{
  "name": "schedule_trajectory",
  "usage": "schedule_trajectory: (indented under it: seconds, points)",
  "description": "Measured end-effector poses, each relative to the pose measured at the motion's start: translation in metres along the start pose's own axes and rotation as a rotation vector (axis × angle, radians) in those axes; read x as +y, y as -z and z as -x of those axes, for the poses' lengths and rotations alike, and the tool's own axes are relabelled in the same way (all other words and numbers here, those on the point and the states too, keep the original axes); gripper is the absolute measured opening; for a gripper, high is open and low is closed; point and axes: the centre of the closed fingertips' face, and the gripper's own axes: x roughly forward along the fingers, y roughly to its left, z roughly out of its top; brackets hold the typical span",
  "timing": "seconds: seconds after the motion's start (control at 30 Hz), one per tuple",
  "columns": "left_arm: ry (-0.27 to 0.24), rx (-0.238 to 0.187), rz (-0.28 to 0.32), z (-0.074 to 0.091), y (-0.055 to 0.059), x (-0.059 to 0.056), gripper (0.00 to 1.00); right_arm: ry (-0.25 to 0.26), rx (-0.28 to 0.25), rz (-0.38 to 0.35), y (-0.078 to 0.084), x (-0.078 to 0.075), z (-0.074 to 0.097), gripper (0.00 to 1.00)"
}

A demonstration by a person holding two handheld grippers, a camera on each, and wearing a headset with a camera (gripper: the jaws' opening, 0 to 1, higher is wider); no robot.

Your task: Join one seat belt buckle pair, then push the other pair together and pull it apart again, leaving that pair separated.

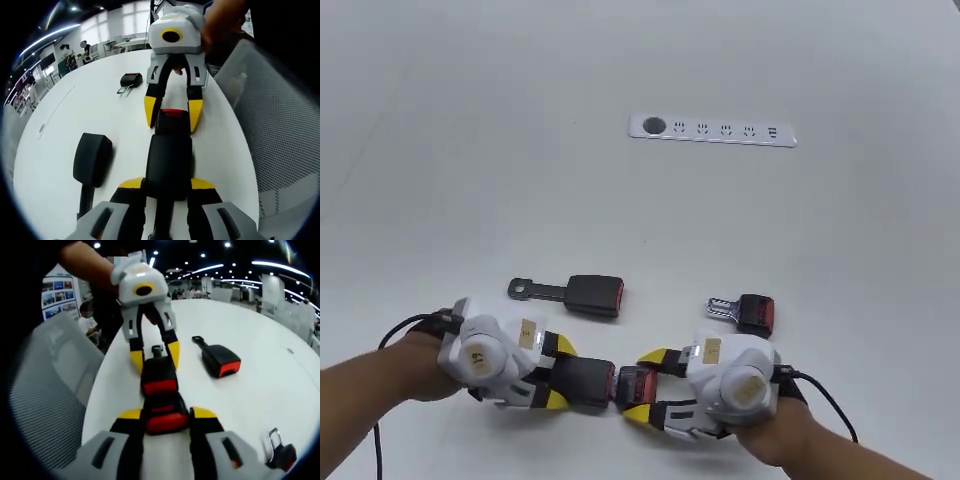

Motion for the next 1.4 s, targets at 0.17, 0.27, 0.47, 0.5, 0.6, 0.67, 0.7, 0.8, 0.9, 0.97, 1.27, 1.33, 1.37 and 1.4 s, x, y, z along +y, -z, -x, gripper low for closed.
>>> schedule_trajectory:
  seconds: [0.17, 0.27, 0.47, 0.5, 0.6, 0.67, 0.7, 0.8, 0.9, 0.97, 1.27, 1.33, 1.37, 1.4]
  points:
    - [0.001, -0.005, -0.002, 0.0003, -0.0005, -0.0007, 0.32, -0.002, 0.000, 0.004, -0.0004, -0.0009, -0.0004, 0.34]
    - [-0.005, -0.009, 0.003, 0.0001, 0.0013, 0.0000, 0.32, 0.006, -0.002, 0.006, -0.0004, 0.0010, 0.0014, 0.34]
    - [-0.006, -0.017, 0.010, 0.0001, 0.0021, 0.0002, 0.32, 0.012, -0.004, 0.005, -0.0005, 0.0007, 0.0030, 0.34]
    - [-0.005, -0.018, 0.011, 0.0003, 0.0016, 0.0001, 0.32, 0.011, -0.005, 0.004, -0.0003, 0.0006, 0.0032, 0.34]
    - [0.000, -0.023, 0.010, 0.0003, 0.0026, 0.0006, 0.32, 0.006, -0.013, 0.001, 0.0000, 0.0009, 0.0039, 0.34]
    - [0.003, -0.031, 0.013, 0.0009, 0.0020, 0.0004, 0.31, 0.004, -0.015, 0.002, 0.0001, 0.0011, 0.0041, 0.34]
    - [0.003, -0.033, 0.012, 0.0008, 0.0021, 0.0004, 0.31, 0.003, -0.018, -0.003, -0.0001, 0.0005, 0.0041, 0.34]
    - [0.009, -0.034, 0.008, 0.0010, 0.0019, 0.0002, 0.31, 0.002, -0.025, -0.008, 0.0004, 0.0010, 0.0044, 0.34]
    - [0.017, -0.044, 0.008, 0.0012, 0.0036, 0.0009, 0.31, 0.001, -0.034, -0.010, 0.0003, 0.0012, 0.0044, 0.34]
    - [0.019, -0.049, 0.011, 0.0012, 0.0043, 0.0010, 0.31, 0.005, -0.035, 0.002, 0.0002, 0.0017, 0.0048, 0.34]
    - [0.033, -0.063, 0.007, 0.0017, 0.0043, 0.0001, 0.30, 0.018, -0.038, 0.029, 0.0009, 0.0021, 0.0044, 0.34]
    - [0.033, -0.064, 0.003, 0.0017, 0.0046, 0.0000, 0.30, 0.018, -0.041, 0.027, 0.0007, 0.0023, 0.0046, 0.34]
    - [0.033, -0.064, 0.002, 0.0016, 0.0052, 0.0002, 0.30, 0.018, -0.042, 0.026, 0.0008, 0.0023, 0.0044, 0.34]
    - [0.033, -0.066, 0.003, 0.0015, 0.0059, 0.0005, 0.30, 0.018, -0.045, 0.020, 0.0008, 0.0020, 0.0043, 0.34]
